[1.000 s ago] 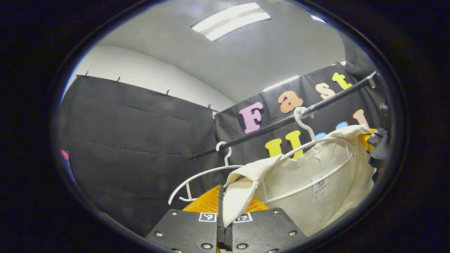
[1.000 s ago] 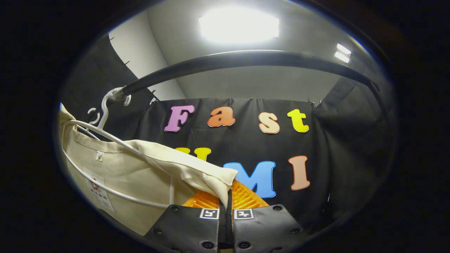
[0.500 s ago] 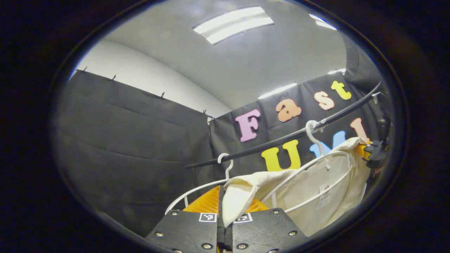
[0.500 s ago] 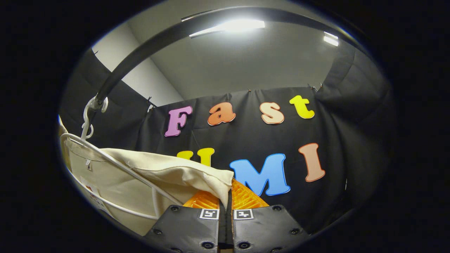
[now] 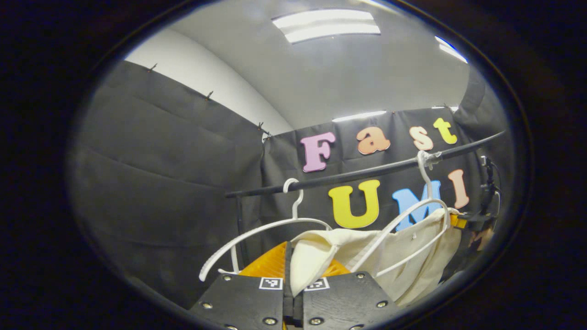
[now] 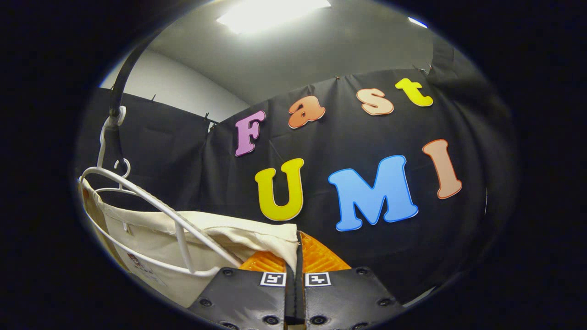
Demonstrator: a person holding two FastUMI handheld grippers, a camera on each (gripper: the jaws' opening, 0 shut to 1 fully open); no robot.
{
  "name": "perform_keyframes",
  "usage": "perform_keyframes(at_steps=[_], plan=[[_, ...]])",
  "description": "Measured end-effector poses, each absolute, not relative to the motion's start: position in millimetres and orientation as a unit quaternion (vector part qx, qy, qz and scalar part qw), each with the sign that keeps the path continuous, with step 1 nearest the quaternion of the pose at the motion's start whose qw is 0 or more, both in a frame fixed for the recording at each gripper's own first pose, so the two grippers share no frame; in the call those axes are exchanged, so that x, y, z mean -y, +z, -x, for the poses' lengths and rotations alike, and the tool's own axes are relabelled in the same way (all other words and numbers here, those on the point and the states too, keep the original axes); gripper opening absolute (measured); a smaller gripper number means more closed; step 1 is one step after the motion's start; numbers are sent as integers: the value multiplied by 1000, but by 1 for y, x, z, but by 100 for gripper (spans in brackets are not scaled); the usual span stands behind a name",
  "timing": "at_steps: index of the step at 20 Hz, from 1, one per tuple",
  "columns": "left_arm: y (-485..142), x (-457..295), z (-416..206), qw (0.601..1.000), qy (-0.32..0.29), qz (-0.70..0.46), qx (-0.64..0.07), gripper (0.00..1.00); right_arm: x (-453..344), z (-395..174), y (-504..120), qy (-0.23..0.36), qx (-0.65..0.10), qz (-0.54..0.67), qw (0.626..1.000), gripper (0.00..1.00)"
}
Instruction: Grasp the clothes on the hanger with both hands and then place them into the laundry hamper below.
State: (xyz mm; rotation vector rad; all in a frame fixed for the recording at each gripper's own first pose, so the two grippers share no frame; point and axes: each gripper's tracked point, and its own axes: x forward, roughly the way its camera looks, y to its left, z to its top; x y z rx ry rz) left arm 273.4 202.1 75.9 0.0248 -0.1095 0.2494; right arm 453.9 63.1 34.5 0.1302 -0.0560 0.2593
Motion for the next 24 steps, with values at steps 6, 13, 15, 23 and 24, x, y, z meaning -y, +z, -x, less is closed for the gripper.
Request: perform_keyframes(at_steps=[6, 13, 15, 23, 24], plan=[[70, -192, -278, 991, 116, -20, 65, 2, -64, -453, 13, 131, 11, -61, 989, 1], [39, -212, -264, 992, 117, 16, 38, 2, -76, -437, -15, 147, -22, -41, 988, 1], [28, -214, -254, 992, 121, 8, 29, 2, -79, -430, -29, 148, -33, -36, 988, 1], [-12, -195, -238, 994, 108, 3, -10, 2, -75, -388, -64, 133, -74, -40, 987, 1], [-15, -193, -234, 995, 103, 2, -13, 2, -75, -381, -65, 133, -77, -39, 987, 1]])
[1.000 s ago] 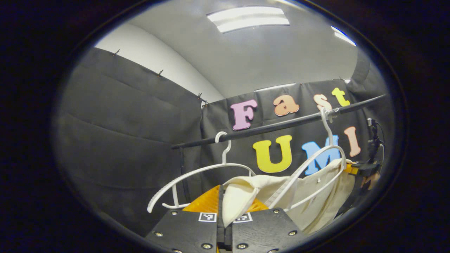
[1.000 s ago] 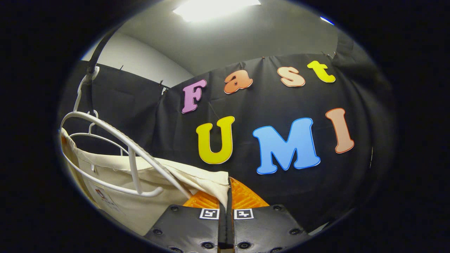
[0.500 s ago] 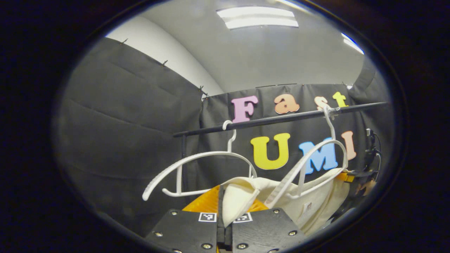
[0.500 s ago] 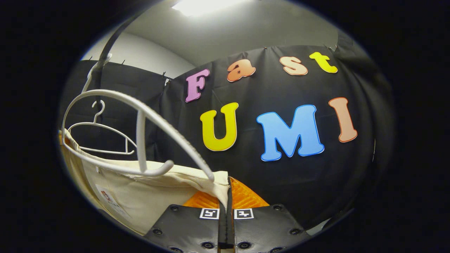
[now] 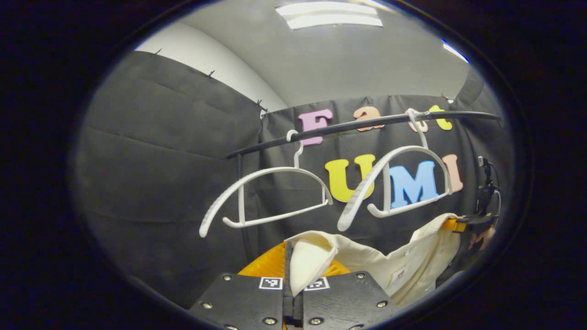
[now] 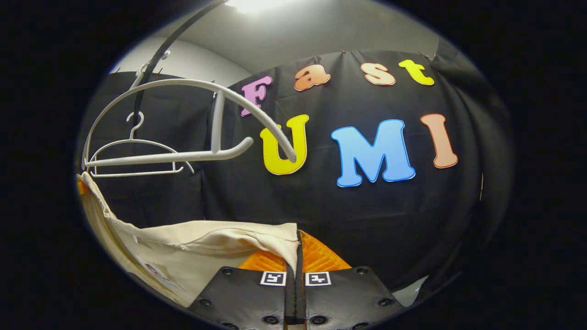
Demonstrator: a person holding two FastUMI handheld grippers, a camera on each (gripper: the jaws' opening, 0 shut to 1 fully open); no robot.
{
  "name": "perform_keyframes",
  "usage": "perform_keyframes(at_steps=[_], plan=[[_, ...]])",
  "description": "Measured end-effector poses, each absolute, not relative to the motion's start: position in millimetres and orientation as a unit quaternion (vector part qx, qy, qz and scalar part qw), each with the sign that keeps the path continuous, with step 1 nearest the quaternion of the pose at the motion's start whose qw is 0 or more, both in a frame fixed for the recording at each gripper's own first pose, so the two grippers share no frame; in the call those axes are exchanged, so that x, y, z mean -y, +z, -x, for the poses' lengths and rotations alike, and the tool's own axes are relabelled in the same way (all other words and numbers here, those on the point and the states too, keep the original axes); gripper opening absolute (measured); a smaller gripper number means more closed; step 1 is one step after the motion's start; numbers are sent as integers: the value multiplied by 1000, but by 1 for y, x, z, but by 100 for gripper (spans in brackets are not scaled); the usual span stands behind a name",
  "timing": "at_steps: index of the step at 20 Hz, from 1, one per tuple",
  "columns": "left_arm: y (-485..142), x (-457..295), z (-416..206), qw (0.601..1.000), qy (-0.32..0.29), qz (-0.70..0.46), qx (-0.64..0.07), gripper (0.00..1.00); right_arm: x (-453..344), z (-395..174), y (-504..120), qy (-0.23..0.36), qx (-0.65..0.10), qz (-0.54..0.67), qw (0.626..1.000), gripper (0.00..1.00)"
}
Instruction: Grasp the clothes on the hanger with both hands and then place them into the laundry hamper below.
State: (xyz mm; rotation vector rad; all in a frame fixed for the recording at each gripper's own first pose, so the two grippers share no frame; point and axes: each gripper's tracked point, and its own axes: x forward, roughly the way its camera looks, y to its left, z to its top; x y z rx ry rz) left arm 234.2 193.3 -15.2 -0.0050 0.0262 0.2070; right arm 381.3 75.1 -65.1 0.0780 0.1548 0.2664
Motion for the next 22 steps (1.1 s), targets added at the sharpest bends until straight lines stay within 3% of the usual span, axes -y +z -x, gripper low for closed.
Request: perform_keyframes(at_steps=[13, 22], plan=[[-17, -123, -199, 999, -2, 33, -7, 2, -99, -275, -35, 141, -68, -24, 987, 1], [7, -66, -177, 995, -76, 67, 18, 2, -156, -204, -10, 192, -55, -31, 979, 1]])
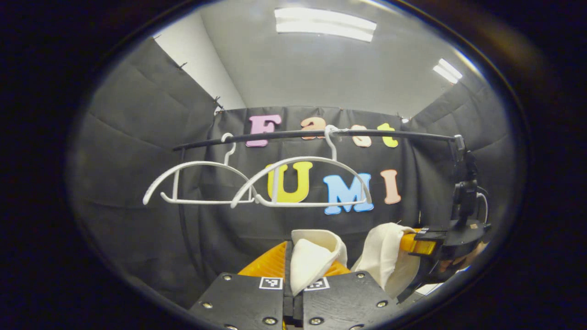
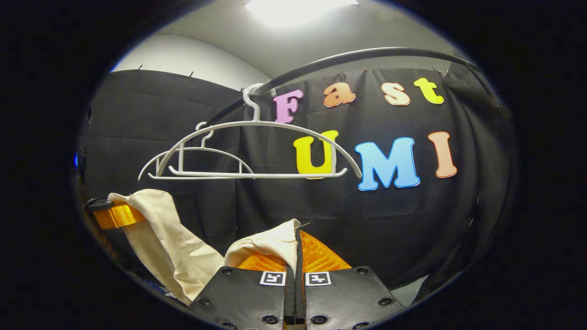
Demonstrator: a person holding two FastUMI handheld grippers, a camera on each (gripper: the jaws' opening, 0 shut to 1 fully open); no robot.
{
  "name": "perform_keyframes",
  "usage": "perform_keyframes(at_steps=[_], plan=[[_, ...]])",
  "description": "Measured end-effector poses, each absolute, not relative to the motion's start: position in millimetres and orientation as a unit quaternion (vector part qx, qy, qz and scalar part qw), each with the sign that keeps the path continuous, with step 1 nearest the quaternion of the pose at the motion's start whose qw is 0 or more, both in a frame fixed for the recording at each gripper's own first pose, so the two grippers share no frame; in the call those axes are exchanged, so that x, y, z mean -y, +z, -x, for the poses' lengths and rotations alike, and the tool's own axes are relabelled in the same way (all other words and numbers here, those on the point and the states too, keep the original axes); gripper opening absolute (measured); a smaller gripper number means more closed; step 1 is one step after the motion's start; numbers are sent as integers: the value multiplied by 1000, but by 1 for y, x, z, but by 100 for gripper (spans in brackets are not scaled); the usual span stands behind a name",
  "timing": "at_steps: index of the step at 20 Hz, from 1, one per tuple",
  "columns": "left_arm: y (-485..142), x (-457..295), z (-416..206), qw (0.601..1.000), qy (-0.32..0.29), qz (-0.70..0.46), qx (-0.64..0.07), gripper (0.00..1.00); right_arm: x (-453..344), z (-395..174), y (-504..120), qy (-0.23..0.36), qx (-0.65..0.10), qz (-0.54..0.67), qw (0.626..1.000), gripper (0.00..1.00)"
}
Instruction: Grasp the clothes on the hanger with both hands and then place them into the laundry hamper below.
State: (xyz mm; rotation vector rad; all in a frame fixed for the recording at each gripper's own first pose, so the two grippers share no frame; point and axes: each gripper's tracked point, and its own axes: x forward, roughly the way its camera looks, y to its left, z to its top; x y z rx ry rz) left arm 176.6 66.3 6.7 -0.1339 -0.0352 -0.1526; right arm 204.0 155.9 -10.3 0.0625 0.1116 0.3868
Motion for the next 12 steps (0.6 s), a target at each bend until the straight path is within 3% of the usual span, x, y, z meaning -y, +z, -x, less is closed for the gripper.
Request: perform_keyframes(at_steps=[6, 12], plan=[[5, -56, -166, 990, -98, 96, 23, 2, -180, -178, -22, 210, -63, -56, 974, 1], [-63, -60, -162, 992, -93, 81, -20, 2, -181, -164, -92, 194, -114, -46, 973, 2]])
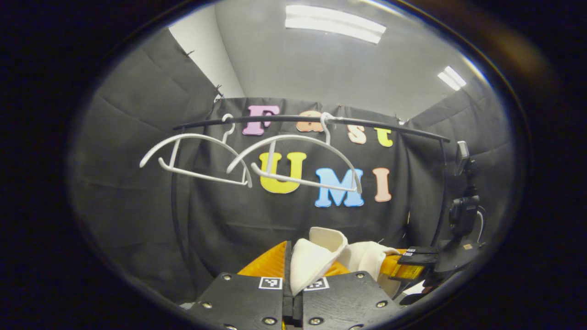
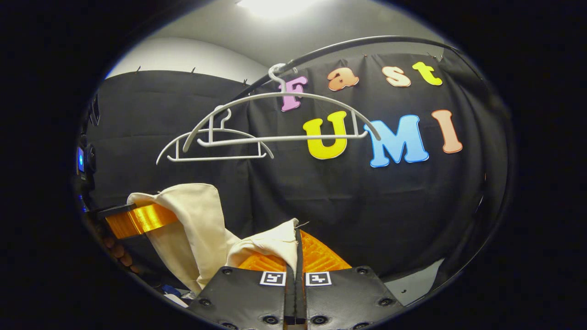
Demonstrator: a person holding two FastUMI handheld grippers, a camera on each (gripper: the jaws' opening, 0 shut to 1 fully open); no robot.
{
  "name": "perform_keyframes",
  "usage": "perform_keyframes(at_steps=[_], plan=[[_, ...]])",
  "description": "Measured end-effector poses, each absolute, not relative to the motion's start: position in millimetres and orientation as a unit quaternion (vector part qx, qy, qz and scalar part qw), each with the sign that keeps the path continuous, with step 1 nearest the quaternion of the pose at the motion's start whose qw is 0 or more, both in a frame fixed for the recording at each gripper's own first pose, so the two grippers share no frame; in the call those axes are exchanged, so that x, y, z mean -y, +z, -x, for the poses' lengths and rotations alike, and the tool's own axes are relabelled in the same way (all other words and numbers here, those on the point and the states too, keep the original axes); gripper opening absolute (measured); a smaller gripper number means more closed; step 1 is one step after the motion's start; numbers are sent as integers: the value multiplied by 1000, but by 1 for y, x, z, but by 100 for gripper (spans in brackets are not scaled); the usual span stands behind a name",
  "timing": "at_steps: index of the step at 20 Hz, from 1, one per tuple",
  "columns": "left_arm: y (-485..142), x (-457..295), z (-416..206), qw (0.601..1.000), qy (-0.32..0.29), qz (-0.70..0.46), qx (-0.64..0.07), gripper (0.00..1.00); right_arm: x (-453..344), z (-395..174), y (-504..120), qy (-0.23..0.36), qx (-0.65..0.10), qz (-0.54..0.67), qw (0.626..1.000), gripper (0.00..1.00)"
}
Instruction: Grasp the clothes on the hanger with both hands and then place them into the laundry hamper below.
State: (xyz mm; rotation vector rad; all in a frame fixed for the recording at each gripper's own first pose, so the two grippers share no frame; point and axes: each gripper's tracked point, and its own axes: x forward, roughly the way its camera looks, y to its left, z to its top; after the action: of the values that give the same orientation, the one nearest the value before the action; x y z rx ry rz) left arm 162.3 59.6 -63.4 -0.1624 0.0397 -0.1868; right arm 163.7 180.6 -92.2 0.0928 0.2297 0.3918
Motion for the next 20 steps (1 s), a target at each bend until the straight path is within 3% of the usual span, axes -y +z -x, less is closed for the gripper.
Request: perform_keyframes(at_steps=[12, 20], plan=[[-217, -18, -178, 982, -116, 82, -128, 2, -145, -151, -248, 147, -225, -19, 963, 2], [-332, -33, -178, 969, -84, 71, -221, 2, -127, -144, -328, 118, -285, -20, 951, 2]])
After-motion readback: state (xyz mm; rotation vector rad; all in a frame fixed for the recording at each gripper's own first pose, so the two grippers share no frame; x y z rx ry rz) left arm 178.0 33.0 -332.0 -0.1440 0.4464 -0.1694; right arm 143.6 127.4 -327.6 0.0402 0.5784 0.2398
